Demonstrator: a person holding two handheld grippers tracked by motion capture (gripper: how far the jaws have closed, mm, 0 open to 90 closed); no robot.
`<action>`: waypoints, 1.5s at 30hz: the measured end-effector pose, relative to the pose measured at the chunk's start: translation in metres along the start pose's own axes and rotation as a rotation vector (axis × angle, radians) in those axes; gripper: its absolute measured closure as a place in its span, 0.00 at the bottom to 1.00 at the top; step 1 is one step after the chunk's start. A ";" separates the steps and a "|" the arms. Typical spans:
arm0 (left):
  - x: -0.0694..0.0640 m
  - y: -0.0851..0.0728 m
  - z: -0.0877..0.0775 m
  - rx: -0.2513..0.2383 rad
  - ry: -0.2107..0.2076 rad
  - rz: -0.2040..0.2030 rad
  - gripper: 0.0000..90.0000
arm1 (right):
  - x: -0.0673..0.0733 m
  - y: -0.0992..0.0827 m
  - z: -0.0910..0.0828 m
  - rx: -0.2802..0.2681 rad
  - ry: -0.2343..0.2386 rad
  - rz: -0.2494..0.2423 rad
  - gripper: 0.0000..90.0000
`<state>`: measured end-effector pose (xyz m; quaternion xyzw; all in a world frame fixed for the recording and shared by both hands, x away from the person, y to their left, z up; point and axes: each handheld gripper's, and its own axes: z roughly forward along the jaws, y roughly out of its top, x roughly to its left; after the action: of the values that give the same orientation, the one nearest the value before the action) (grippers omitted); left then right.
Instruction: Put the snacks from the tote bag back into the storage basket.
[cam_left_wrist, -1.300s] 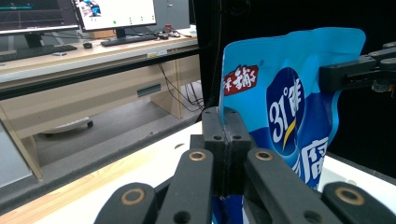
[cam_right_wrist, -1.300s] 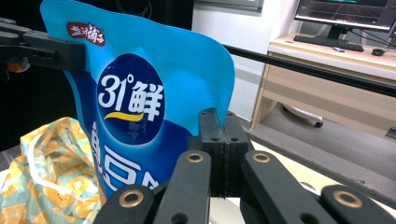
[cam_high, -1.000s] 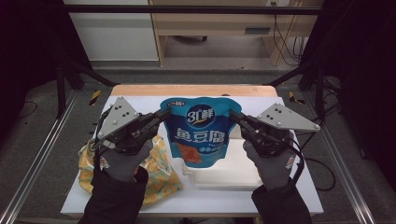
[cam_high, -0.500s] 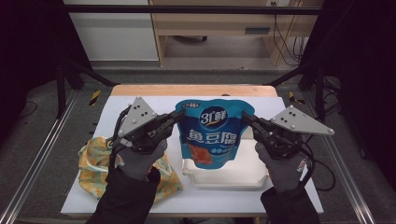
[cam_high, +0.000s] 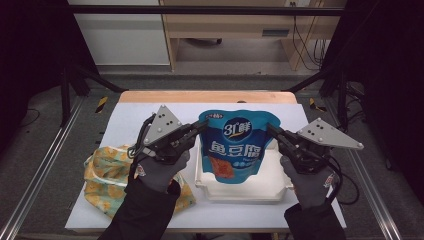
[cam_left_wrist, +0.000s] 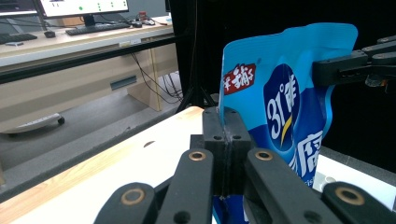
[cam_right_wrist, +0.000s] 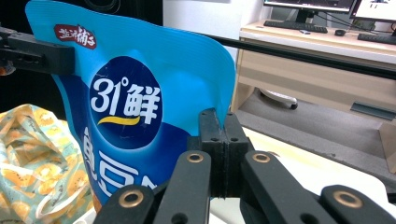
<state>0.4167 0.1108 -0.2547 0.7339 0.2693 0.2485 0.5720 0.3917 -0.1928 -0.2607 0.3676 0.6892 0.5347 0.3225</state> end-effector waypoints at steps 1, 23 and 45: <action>0.000 -0.001 0.000 0.001 0.000 -0.001 1.00 | 0.000 -0.001 0.000 0.001 0.000 0.000 1.00; 0.008 -0.034 0.008 0.062 0.003 -0.023 1.00 | 0.004 -0.029 0.017 0.055 0.020 0.015 1.00; 0.008 -0.055 0.008 0.108 0.001 -0.027 1.00 | 0.007 -0.049 0.026 0.102 0.039 0.027 1.00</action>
<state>0.4220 0.1217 -0.3096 0.7599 0.2923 0.2261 0.5348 0.4021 -0.1815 -0.3143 0.3824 0.7166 0.5102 0.2828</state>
